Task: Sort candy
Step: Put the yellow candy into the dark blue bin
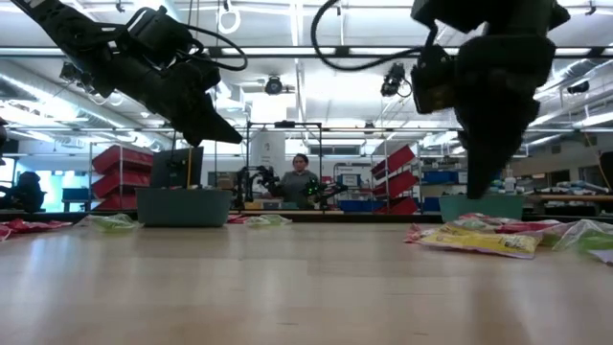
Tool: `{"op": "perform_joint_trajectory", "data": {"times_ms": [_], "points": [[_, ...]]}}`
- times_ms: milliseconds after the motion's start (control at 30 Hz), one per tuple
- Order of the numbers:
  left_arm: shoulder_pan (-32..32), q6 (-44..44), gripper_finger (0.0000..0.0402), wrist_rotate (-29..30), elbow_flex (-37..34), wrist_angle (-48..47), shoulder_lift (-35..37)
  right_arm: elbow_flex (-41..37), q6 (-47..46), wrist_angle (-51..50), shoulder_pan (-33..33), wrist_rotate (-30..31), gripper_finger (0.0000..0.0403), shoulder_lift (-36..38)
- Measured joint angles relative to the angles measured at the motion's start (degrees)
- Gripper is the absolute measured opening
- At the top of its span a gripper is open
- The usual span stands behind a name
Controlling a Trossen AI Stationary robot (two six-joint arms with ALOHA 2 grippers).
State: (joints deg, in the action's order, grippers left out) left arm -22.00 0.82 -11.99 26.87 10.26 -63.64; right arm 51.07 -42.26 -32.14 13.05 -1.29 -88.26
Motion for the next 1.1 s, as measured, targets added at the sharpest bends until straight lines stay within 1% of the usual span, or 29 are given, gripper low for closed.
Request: {"op": "perform_joint_trajectory", "data": {"times_ms": [200, 267, 367, 467, 567, 633, 700, 833, 867, 900, 1033, 1100], "points": [[0.0, -0.02, 0.0, -0.22, 0.0, -0.62, 0.0, 0.0, -1.55, -0.38, 0.71, 0.02, 0.0156, -4.74], [0.02, -0.02, 0.0, -0.28, 0.0, -1.16, 0.0, 0.0, -1.65, -0.36, 0.63, 0.07, 0.0184, -6.1], [0.02, -0.02, 0.0, -0.28, 0.0, -1.52, 0.0, 0.1, -1.27, 0.12, 0.25, 0.11, 0.0209, -7.74], [0.02, -0.02, 0.0, -0.28, 0.0, -1.66, 0.0, 0.26, -0.03, 0.87, 0.18, 0.15, 0.0215, -8.73], [0.02, -0.03, 0.0, -0.28, 0.0, -1.76, 0.0, 0.17, 0.22, 1.66, 0.11, 0.45, 0.0201, -8.82], [0.02, -0.02, 0.0, -0.28, 0.0, -1.96, 0.0, 0.13, 0.22, 2.12, 0.05, 1.5, 0.0177, -8.86], [0.02, -0.04, 0.0, -0.28, 0.0, -1.99, 0.0, 0.13, 0.64, 3.0, 0.05, 2.57, 0.014, -8.96], [0.02, -0.04, 0.0, -0.28, 0.0, -2.01, 0.0, 0.13, 3.61, 5.95, -0.01, 3.47, 0.0037, -9.15], [0.02, -0.04, 0.0, -0.28, 0.0, -2.01, 0.0, 0.13, 4.34, 6.36, -0.01, 3.49, 0.0019, -9.15], [0.02, -0.04, 0.0, -0.28, 0.0, -2.01, 0.0, 0.13, 4.86, 6.71, -0.01, 3.49, 0.0012, -9.19], [0.02, -0.04, 0.0, -0.28, 0.0, -1.88, 0.0, 0.11, 5.03, 6.38, -0.44, 3.68, 0.0004, -8.88], [0.02, -0.13, 0.0, -0.28, 0.0, -1.22, 0.0, -0.04, 5.42, 5.77, -0.53, 5.32, 0.0002, -8.11]]}}
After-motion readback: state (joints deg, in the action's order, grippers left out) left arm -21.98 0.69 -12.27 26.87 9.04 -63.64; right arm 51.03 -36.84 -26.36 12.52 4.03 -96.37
